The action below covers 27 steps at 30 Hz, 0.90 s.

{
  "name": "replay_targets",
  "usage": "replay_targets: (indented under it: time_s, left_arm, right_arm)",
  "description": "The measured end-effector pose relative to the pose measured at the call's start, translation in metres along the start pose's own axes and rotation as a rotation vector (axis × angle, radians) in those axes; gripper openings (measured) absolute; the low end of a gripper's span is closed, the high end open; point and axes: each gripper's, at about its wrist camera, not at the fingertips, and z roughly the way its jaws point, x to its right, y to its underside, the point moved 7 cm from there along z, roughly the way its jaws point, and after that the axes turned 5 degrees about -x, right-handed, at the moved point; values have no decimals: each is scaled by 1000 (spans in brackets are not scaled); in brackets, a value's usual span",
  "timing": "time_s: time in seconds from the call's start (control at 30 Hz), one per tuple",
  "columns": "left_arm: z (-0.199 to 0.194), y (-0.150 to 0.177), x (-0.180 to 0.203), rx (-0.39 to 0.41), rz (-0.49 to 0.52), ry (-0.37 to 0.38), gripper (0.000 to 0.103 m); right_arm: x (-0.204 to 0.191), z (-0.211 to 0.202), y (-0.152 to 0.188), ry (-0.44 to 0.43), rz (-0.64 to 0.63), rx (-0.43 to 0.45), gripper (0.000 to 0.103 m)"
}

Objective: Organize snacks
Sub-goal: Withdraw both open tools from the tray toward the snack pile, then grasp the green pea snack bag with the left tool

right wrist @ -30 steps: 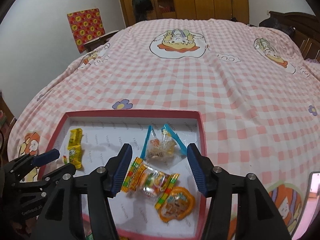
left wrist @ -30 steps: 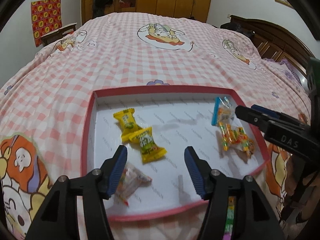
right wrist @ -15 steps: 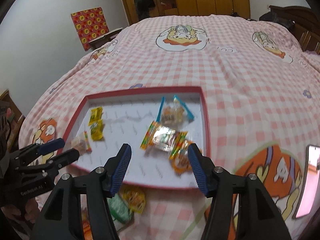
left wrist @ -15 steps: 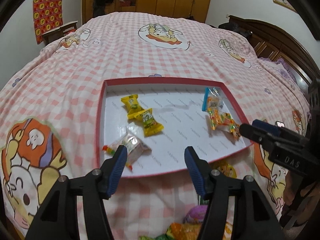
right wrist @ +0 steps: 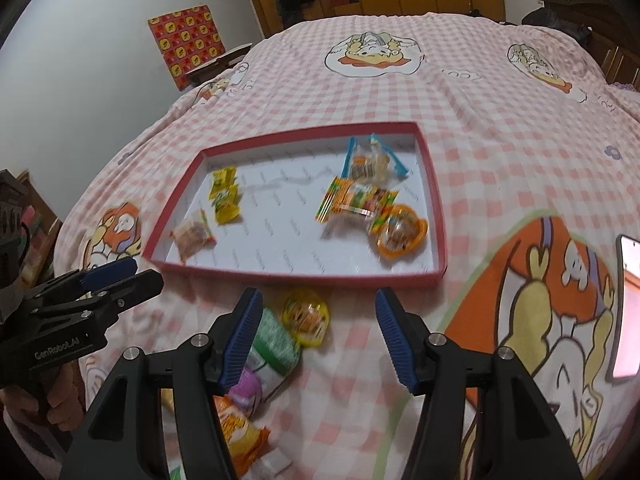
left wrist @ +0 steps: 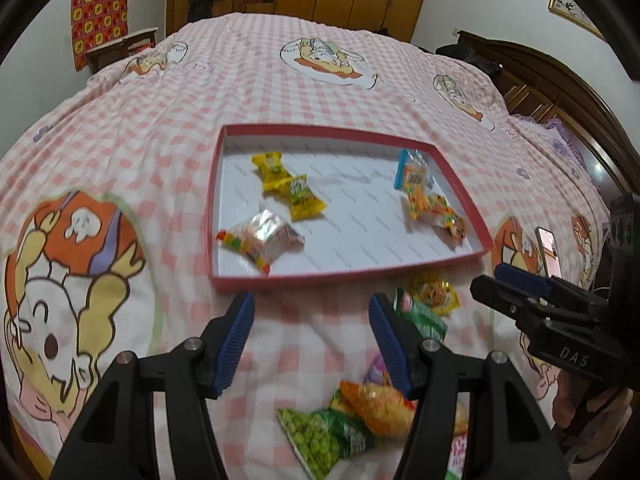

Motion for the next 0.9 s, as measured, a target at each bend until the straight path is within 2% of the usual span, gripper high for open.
replay_targets:
  time_s: [0.3,0.57,0.73,0.9]
  left_arm:
    - [-1,26,-10,-32,-9,-7,63]
    - [1,49,-10,-51,28,-21,63]
    - [4,61,-8,-78,44,15,63]
    - [5,71,-3,-106,48,71,69]
  right_arm:
    - [0,3,31,-21,17,-46,60]
    - [0,2,45,-31,26,-59,60]
    - [-3,3,49,-35,23,-68,60]
    - [-3,5,52,-34,24,-75,60]
